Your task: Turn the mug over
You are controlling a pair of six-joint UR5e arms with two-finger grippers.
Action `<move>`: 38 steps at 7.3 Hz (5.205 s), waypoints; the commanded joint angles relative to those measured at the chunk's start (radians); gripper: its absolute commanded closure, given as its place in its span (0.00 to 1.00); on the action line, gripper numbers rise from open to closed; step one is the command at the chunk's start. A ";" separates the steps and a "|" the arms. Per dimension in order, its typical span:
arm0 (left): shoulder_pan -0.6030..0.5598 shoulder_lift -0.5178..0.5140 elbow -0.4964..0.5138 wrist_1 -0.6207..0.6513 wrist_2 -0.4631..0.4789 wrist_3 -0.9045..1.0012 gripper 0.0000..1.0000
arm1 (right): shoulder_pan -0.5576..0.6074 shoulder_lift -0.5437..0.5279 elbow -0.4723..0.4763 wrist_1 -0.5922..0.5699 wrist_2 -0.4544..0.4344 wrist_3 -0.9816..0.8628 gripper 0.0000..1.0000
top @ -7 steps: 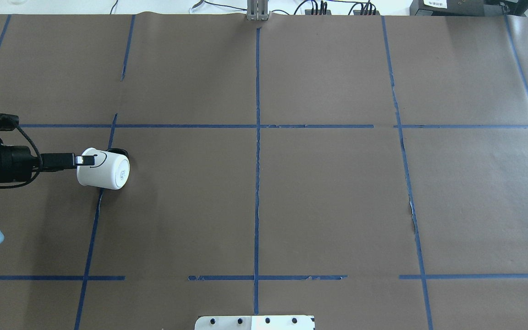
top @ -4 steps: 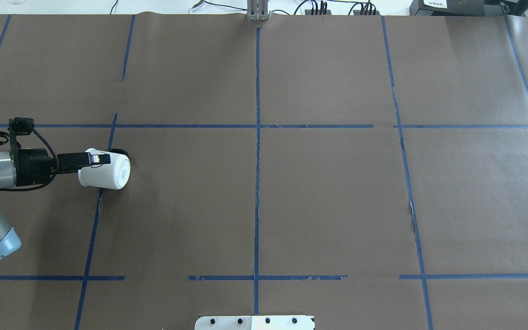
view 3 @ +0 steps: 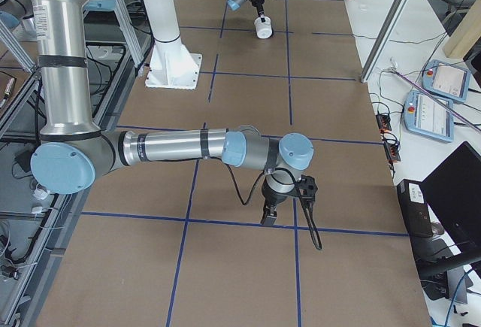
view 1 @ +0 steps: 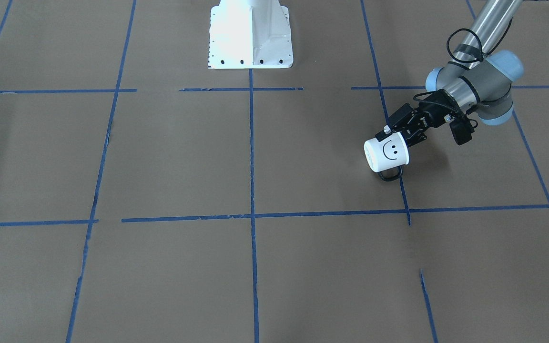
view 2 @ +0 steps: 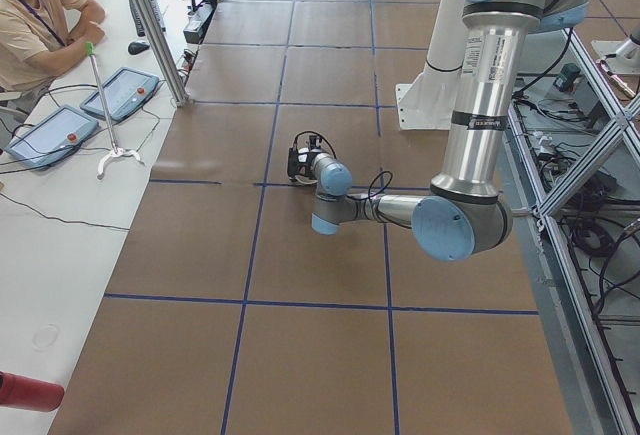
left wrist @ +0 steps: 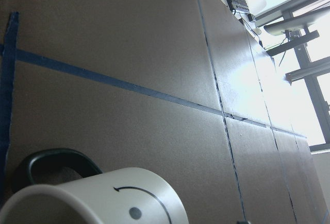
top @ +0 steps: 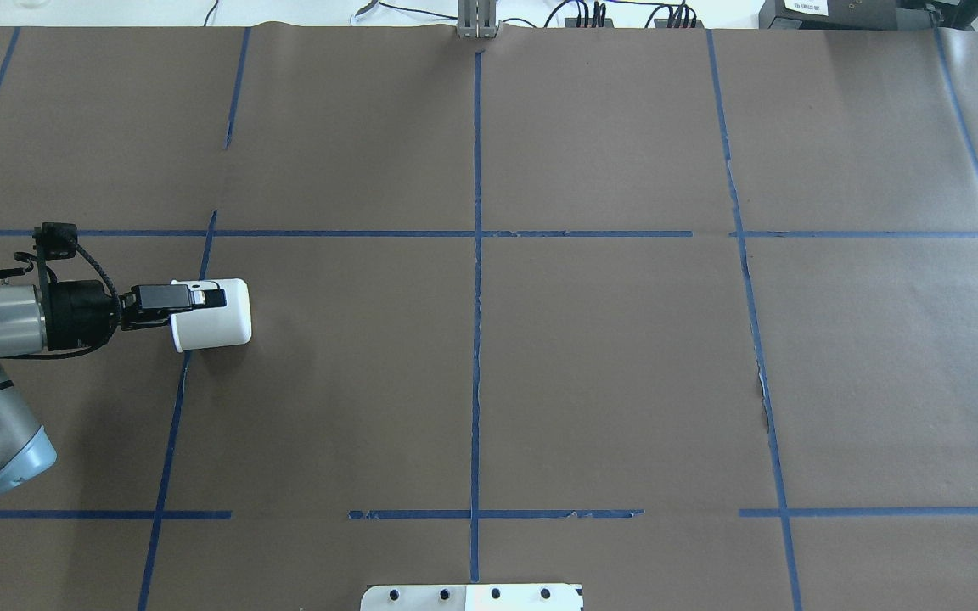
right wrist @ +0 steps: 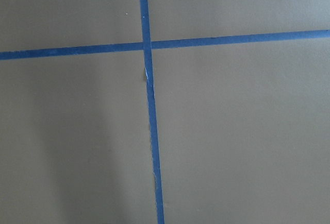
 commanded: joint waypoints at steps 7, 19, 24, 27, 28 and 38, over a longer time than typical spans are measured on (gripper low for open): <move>-0.057 -0.220 -0.169 0.540 -0.197 -0.182 1.00 | 0.000 0.000 0.000 0.000 0.000 0.000 0.00; 0.130 -0.843 0.095 1.657 -0.227 0.257 1.00 | 0.000 0.000 0.000 0.000 0.000 0.000 0.00; 0.080 -0.829 -0.119 1.807 -0.167 0.260 0.00 | 0.000 0.000 0.000 0.000 0.000 0.000 0.00; -0.132 -0.530 -0.537 2.056 -0.168 0.633 0.00 | 0.000 0.000 0.000 0.000 0.000 0.000 0.00; -0.259 -0.413 -0.576 2.056 -0.168 0.845 0.00 | 0.000 0.000 0.000 0.000 0.000 0.000 0.00; -0.874 0.153 -0.350 1.919 -0.392 1.863 0.00 | 0.000 0.000 0.000 0.000 0.000 0.000 0.00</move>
